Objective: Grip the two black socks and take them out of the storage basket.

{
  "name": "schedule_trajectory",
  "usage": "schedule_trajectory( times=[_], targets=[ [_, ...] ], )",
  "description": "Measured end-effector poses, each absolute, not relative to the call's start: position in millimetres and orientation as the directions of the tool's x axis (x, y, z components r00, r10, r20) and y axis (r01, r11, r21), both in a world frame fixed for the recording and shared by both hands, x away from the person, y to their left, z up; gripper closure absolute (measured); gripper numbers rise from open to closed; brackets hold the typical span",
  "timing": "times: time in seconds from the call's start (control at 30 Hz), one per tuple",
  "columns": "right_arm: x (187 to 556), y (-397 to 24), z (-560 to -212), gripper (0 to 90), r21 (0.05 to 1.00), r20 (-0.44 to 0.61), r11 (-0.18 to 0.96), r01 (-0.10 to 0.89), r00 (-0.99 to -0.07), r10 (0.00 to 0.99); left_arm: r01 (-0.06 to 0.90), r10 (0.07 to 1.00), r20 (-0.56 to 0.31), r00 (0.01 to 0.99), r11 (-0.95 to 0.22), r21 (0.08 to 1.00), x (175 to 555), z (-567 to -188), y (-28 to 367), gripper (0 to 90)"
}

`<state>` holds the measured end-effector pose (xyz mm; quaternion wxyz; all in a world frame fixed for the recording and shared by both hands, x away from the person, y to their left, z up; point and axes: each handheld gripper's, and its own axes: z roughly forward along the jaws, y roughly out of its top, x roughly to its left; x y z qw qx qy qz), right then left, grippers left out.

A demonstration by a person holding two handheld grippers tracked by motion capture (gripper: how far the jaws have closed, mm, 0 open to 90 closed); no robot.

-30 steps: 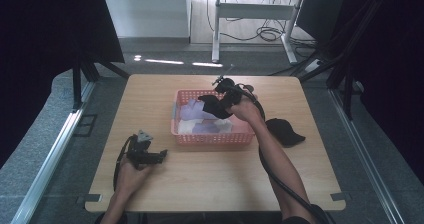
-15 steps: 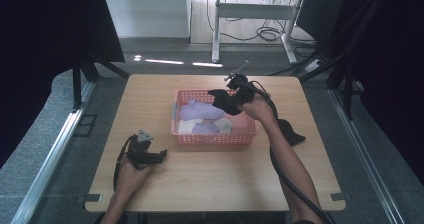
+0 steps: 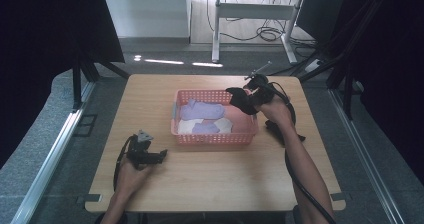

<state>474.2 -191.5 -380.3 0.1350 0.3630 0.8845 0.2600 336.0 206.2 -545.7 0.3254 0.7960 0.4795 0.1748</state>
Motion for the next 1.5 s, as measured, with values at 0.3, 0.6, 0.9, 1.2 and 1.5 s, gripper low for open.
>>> schedule_trajectory(
  times=[0.3, 0.6, 0.9, 1.2, 1.5],
  targets=[
    [467.2, -230.8, -381.6, 80.6, 0.569, -0.04, 0.551, 0.61, -0.649, 0.759, 0.65, 0.877, -0.033, 0.479, -0.329, 0.685, 336.0, -545.7, 206.2, 12.3],
    [459.2, -267.4, -381.7, 80.4, 0.577, -0.041, 0.502, 0.645, -0.591, 0.806, 0.649, 0.877, -0.033, 0.479, -0.329, 0.685, 336.0, -545.7, 206.2, 12.3],
    [451.4, -307.2, -394.8, 80.2, 0.562, -0.041, 0.443, 0.698, -0.512, 0.858, 0.65, 0.877, -0.033, 0.479, -0.329, 0.685, 336.0, -545.7, 206.1, 12.3],
    [451.2, -320.4, -418.5, 79.8, 0.536, -0.044, 0.422, 0.731, -0.475, 0.879, 0.65, 0.877, -0.034, 0.479, -0.328, 0.686, 336.0, -545.8, 206.0, 12.3],
    [454.6, -313.5, -448.6, 78.7, 0.495, -0.054, 0.44, 0.749, -0.478, 0.876, 0.65, 0.878, -0.034, 0.478, -0.328, 0.686, 336.0, -545.7, 206.0, 12.3]
  ],
)
